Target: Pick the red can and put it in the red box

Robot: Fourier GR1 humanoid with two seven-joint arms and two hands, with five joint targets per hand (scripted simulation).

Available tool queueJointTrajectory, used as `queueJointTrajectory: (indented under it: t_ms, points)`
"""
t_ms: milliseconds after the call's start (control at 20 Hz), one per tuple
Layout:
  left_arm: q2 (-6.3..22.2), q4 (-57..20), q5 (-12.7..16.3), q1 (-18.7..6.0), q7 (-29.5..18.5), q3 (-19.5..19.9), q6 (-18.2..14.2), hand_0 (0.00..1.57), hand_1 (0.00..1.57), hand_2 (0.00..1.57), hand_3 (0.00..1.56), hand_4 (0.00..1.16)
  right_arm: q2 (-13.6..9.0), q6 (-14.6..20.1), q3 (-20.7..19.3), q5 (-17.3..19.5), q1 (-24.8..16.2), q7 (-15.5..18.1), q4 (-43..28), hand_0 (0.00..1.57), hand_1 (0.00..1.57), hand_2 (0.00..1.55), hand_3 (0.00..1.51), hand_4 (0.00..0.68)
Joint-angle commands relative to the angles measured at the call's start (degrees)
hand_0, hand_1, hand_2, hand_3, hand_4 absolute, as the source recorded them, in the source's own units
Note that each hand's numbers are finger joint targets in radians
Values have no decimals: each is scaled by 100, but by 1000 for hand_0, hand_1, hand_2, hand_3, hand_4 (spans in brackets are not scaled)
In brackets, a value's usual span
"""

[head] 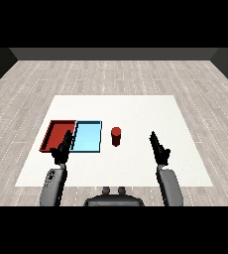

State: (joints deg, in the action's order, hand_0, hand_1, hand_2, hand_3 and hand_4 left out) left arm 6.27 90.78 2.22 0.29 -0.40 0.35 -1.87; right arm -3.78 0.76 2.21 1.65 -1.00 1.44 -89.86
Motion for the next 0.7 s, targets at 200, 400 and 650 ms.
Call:
queueJointTrajectory:
  t_ms: [200,400,650]
  points:
    - [-60,-30,-172,-33,-74,-55,259,0,0,0,0,0,-57,-40,-363,-129,283,-40,80,0,0,0,0,0]
    - [-298,451,170,-119,-1891,28,416,0,0,0,0,0,73,-367,-259,-433,274,1203,-428,0,0,0,0,0]
    - [-158,255,362,140,-2544,280,726,0,0,0,0,0,-18,-699,-406,-630,180,1715,-161,0,0,0,0,0]
